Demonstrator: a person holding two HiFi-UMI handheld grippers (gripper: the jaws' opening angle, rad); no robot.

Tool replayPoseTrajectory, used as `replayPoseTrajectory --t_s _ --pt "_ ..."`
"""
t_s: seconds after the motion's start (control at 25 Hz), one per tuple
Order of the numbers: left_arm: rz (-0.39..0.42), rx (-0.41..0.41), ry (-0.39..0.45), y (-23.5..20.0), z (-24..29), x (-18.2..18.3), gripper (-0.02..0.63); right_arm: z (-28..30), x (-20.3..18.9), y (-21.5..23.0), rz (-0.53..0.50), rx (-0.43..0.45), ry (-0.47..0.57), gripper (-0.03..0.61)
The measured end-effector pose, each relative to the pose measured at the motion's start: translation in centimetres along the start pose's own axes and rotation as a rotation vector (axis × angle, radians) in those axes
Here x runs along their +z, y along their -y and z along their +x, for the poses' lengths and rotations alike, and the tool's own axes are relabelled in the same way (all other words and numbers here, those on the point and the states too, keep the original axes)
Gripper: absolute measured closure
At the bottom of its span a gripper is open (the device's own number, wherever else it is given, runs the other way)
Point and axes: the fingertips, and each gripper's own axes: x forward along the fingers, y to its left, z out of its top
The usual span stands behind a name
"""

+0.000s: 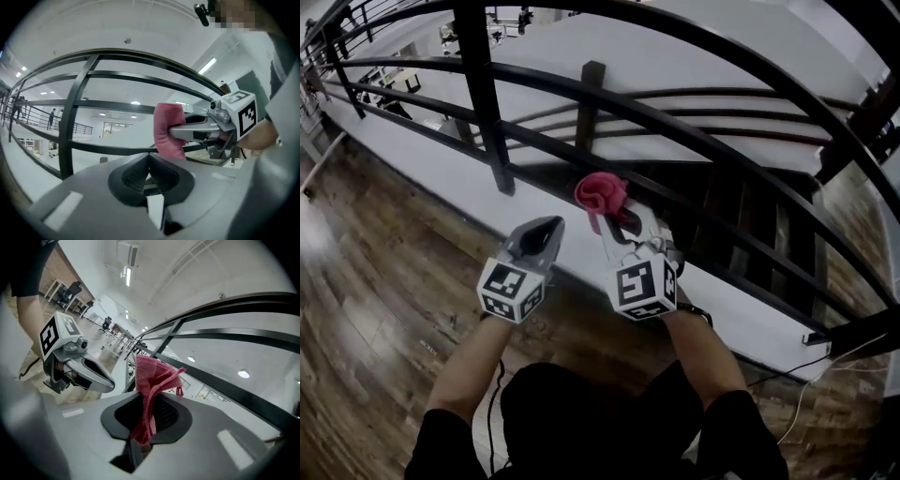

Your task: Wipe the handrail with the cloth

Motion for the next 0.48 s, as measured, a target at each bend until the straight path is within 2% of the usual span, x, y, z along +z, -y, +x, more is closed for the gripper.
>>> replayPoseTrajectory --t_s 0.24,0.4,0.48 --pt "-0.06 0.095 -0.043 -6.2 -3.6 -3.7 0.614 9.0 0.7 -7.5 -0.007 0.151 -0.038 0.534" --pt "-0.083 0.146 -0.052 -10.6 -4.7 -5.4 0.614 16.2 -0.2 -10.4 0.083 0.21 -0.103 0.534" --pt "-0.07 0.184 -0.048 -12.7 -5.2 -6.1 0.614 20.0 -1.7 -11.9 0.121 0.237 -0.162 0.535"
